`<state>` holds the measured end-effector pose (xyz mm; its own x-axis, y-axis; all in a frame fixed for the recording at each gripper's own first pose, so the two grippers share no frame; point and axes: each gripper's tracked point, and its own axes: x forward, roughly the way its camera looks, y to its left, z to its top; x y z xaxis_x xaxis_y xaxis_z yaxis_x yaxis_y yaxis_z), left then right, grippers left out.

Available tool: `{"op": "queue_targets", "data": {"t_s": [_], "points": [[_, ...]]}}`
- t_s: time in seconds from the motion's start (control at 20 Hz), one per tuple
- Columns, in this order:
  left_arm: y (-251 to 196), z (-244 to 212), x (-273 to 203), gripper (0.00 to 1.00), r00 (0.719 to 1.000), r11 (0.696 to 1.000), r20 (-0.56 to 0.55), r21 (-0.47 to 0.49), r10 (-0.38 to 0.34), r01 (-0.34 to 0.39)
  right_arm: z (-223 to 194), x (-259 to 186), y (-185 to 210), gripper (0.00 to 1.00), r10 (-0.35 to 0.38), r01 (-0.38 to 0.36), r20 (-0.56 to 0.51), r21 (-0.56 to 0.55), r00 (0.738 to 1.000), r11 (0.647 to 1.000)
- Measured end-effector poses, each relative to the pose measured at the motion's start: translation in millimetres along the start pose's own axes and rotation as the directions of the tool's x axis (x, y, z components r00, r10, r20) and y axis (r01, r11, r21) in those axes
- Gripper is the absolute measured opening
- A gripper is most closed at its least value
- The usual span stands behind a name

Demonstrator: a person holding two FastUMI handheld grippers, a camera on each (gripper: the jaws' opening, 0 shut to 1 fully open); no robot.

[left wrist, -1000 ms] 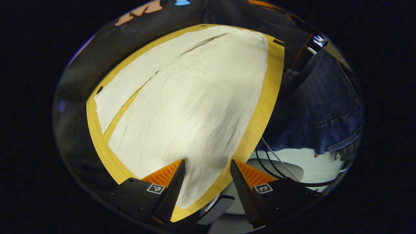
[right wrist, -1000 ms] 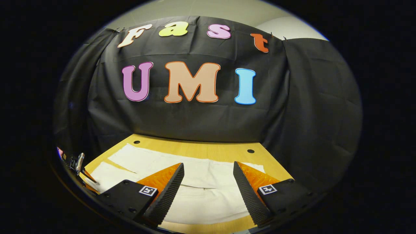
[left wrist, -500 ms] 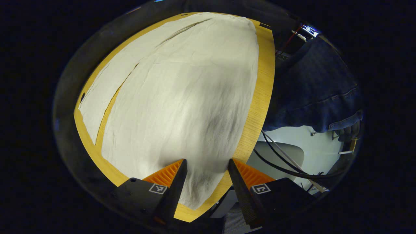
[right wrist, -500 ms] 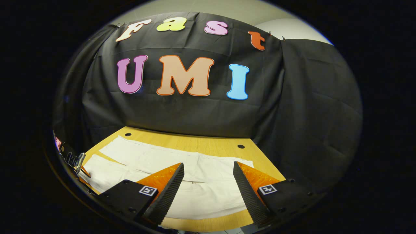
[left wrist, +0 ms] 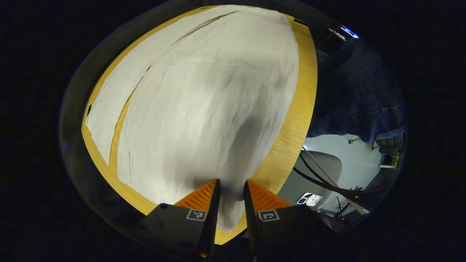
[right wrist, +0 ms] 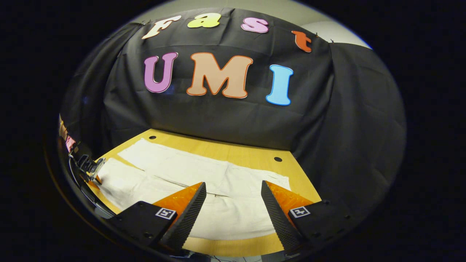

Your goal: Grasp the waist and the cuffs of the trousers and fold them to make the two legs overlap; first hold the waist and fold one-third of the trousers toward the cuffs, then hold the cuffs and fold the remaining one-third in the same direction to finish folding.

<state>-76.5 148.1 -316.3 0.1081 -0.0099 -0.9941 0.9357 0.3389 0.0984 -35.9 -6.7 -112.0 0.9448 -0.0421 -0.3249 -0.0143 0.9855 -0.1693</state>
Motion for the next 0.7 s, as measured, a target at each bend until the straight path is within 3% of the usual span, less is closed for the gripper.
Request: {"op": "queue_targets", "data": {"t_s": [0.2,0.35,0.5,0.7], "points": [[7,2,3,0.07,1.000,1.000,-0.012,-0.004,0.024,-0.024,-26,20,-3,0.98,0.107,-0.116,-0.078,-0.110,0.991,0.987],[8,3,4,0.02,0.999,1.000,-0.021,0.010,0.027,-0.026,-47,35,-6,0.98,0.194,-0.222,-0.153,-0.190,0.969,0.956],[8,5,4,0.00,1.000,1.000,-0.016,0.012,0.021,-0.021,-75,47,-19,0.98,0.254,-0.326,-0.254,-0.303,0.933,0.896],[10,5,5,0.00,0.999,1.000,-0.039,-0.003,0.015,-0.015,-124,56,-43,0.98,0.306,-0.483,-0.437,-0.385,0.846,0.787]]}}
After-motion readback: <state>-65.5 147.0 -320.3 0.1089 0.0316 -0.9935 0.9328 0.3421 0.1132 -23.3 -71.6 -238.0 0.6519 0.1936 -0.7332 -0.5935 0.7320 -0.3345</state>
